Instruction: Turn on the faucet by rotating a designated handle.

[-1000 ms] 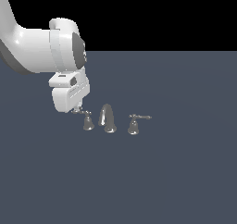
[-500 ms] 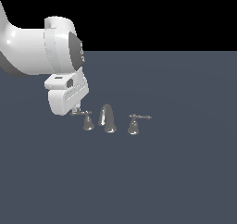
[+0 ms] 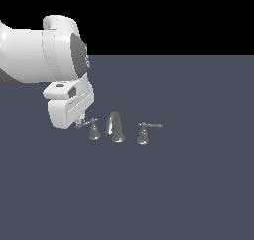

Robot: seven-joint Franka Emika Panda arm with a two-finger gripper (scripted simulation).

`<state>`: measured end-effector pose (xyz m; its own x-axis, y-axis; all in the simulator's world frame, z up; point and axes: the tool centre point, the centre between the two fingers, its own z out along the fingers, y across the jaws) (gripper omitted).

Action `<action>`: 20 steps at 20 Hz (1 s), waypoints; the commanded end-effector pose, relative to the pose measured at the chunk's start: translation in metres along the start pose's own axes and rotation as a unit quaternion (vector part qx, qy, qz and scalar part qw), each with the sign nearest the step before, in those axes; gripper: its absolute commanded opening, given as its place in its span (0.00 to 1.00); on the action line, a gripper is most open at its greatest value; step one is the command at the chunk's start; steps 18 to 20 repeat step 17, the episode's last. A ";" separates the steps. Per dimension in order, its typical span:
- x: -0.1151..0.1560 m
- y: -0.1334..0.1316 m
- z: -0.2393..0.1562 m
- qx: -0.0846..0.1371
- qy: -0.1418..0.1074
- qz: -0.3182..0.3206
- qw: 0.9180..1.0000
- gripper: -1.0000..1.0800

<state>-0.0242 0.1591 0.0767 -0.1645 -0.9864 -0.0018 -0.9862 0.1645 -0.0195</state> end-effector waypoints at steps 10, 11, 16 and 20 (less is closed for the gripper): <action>0.021 0.024 0.000 -0.004 0.003 -0.004 1.000 0.00; 0.023 0.026 0.000 -0.005 0.003 -0.005 1.000 0.00; 0.036 0.039 -0.001 -0.009 0.001 -0.007 1.000 0.00; 0.036 0.039 -0.001 -0.009 0.001 -0.007 1.000 0.00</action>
